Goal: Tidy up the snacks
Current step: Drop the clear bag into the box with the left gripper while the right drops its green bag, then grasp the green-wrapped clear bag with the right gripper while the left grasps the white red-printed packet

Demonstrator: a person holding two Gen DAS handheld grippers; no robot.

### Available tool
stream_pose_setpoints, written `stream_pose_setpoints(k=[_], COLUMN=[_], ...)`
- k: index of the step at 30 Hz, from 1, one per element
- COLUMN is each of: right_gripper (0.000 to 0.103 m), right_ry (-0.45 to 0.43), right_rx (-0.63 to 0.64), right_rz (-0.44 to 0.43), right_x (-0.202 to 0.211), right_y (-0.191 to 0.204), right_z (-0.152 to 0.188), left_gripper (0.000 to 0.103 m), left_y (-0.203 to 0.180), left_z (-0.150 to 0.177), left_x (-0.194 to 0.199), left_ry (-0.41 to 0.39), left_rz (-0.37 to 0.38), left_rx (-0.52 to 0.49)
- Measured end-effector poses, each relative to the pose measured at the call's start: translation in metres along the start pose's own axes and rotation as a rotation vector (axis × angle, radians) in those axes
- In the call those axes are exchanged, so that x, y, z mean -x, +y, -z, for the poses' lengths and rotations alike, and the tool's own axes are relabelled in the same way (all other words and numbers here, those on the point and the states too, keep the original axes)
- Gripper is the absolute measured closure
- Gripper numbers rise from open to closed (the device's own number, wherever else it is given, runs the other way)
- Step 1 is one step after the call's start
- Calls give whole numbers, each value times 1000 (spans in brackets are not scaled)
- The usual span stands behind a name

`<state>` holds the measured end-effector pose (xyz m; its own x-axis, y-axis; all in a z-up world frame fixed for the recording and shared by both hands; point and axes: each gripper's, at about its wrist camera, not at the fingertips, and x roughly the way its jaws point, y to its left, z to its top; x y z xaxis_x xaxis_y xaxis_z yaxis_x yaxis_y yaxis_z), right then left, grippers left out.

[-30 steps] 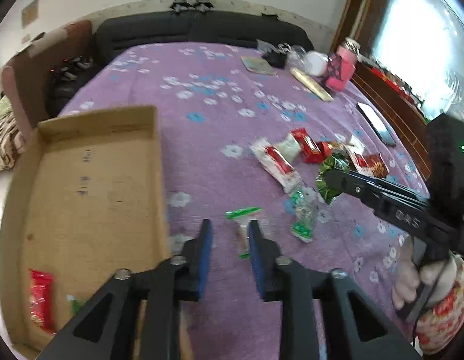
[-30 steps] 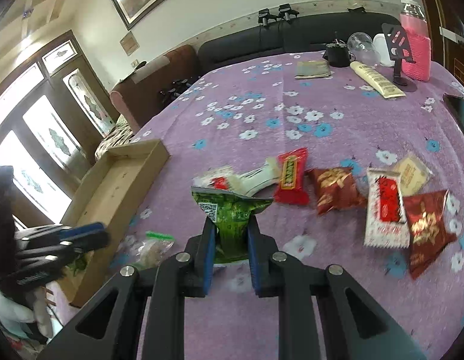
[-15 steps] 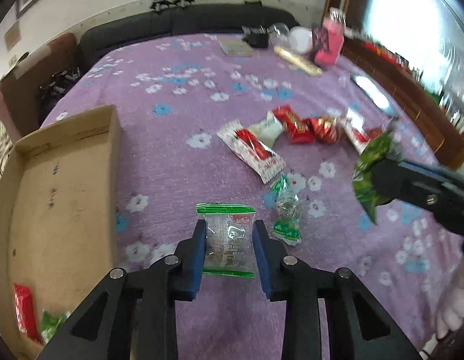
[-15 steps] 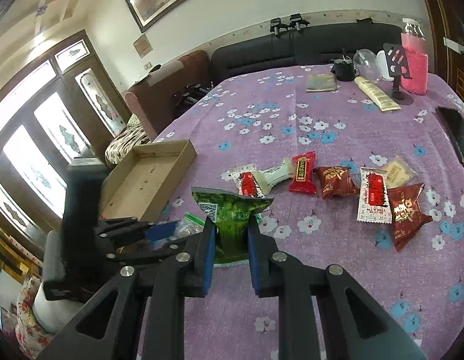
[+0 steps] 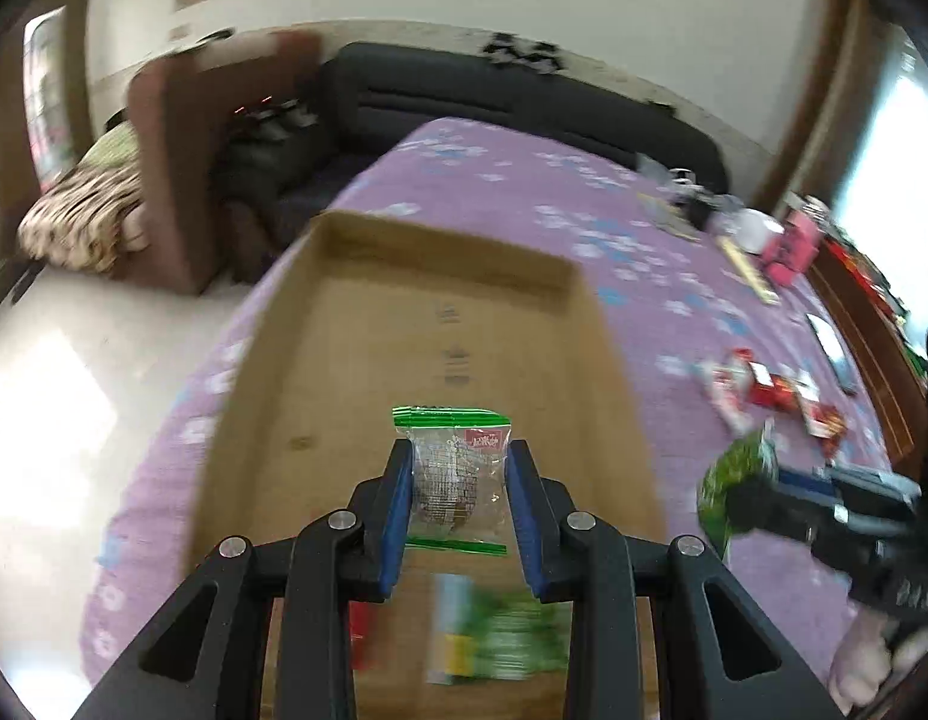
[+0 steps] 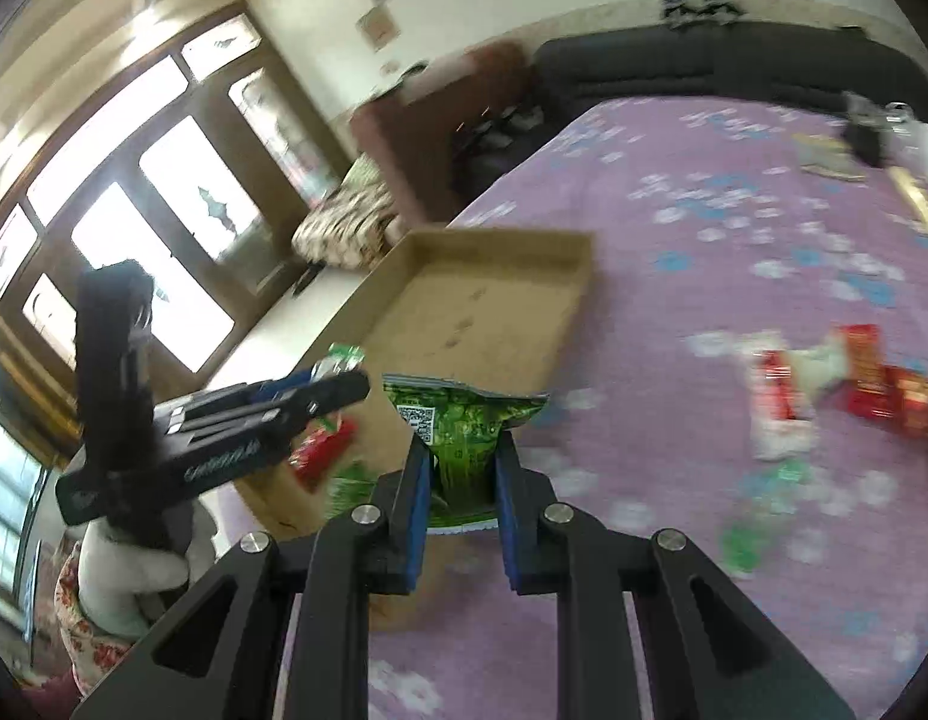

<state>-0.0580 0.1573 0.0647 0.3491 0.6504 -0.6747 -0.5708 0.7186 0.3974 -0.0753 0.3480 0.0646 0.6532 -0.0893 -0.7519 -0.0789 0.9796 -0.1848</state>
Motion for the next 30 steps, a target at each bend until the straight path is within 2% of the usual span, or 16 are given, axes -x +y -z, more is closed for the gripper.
stream_pose_setpoints(k=[4, 7, 9, 11, 13, 16, 20, 23, 25, 28, 30], right_gripper=[84, 84, 84, 83, 82, 79, 73, 66, 66, 66, 66], right_ry=[76, 107, 113, 116, 101, 63, -17, -88, -128, -151, -148], right_rx=[25, 45, 65, 79, 83, 92, 55, 25, -16, -96, -167], right_rz=[11, 28, 42, 54, 61, 60, 58, 117, 193, 288, 318], right_x=[-50, -73, -81, -87, -84, -70, -23, 24, 58, 89, 103], right_y=[25, 37, 44, 50, 50, 50, 29, -8, -45, -98, -129], right_z=[-6, -9, -11, -13, -15, -18, -26, -25, -17, -1, 14], left_gripper=[71, 70, 66, 40, 27, 25, 25, 25, 25, 23, 23], left_y=[33, 46, 50, 55, 58, 58, 50, 29, 13, -21, -53], left_z=[0, 0, 1, 2, 2, 1, -4, -5, -4, -1, 3], left_x=[-12, -15, -12, -7, 2, 15, 29, 41, 46, 44, 36], left_ry=[21, 30, 20, -11, -48, -83, -103, -116, -119, -97, -57], left_rz=[-25, 4, 42, 101, 136, 219, 289, 313, 339, 370, 401], left_rx=[49, 79, 96, 125, 159, 204, 254, 230, 199, 141, 85])
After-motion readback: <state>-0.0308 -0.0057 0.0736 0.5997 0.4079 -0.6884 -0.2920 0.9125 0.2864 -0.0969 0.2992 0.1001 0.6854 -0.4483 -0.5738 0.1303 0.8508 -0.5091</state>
